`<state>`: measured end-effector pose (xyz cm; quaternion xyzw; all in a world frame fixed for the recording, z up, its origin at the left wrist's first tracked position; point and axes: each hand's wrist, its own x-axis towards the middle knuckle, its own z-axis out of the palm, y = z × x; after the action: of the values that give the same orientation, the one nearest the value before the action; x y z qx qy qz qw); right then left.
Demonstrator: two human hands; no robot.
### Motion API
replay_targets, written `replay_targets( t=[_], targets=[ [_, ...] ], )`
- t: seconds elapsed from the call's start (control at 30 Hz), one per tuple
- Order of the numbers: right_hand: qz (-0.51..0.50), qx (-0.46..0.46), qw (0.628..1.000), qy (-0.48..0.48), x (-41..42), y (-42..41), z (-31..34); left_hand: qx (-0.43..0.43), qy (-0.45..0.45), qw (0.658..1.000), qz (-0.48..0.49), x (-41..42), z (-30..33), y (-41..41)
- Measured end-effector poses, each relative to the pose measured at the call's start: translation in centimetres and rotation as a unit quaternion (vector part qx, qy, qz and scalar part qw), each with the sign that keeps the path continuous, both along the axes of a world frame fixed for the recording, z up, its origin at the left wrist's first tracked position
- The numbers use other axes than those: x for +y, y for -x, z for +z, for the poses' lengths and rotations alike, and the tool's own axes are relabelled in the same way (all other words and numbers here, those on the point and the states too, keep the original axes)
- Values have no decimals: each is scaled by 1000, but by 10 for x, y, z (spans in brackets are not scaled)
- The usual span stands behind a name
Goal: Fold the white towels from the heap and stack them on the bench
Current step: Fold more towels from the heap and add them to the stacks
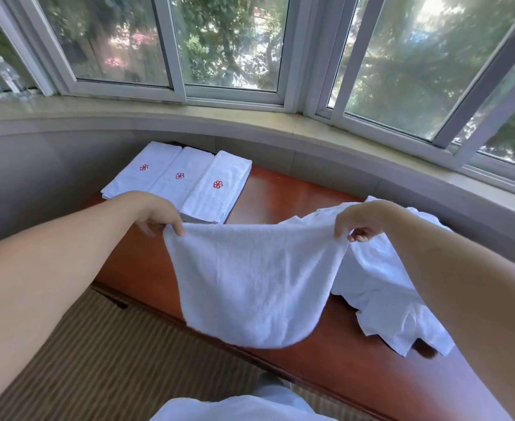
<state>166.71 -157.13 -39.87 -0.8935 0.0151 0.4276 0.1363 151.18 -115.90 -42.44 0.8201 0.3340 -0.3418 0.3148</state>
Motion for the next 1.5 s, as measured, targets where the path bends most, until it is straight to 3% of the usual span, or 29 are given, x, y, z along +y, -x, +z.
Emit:
replay_targets(
  t=[0.13, 0.2, 0.5, 0.67, 0.87, 0.97, 1.13, 1.3, 1.5],
  targets=[
    [-144, -114, 964, -194, 15, -14, -32, -198, -50, 976, 71, -8, -24, -18],
    [-141, -175, 950, -217, 25, -10, -55, -244, -54, 961, 121, -20, -48, -19],
    [-92, 18, 980, -174, 27, 40, -196, -87, 27, 990, 109, -57, -176, 18],
    [-153, 80, 974, -146, 21, 63, -254, -37, 19, 993, 109, -61, -234, 42],
    [-215, 37, 973, -73, 13, 84, -312, 32, -84, 984, 152, -67, -279, 62],
    [-252, 9, 967, -49, 8, 87, -330, 70, -65, 980, 175, -69, -296, 71],
    [-293, 12, 953, -80, 0, 85, -347, 50, -39, 973, 224, -65, -308, 80],
    [-297, 37, 946, -120, -1, 82, -339, -23, -21, 969, 247, -55, -310, 90],
    [-219, -36, 970, -100, -15, 81, -319, -53, 10, 966, 253, -61, -292, 100]
  ],
)
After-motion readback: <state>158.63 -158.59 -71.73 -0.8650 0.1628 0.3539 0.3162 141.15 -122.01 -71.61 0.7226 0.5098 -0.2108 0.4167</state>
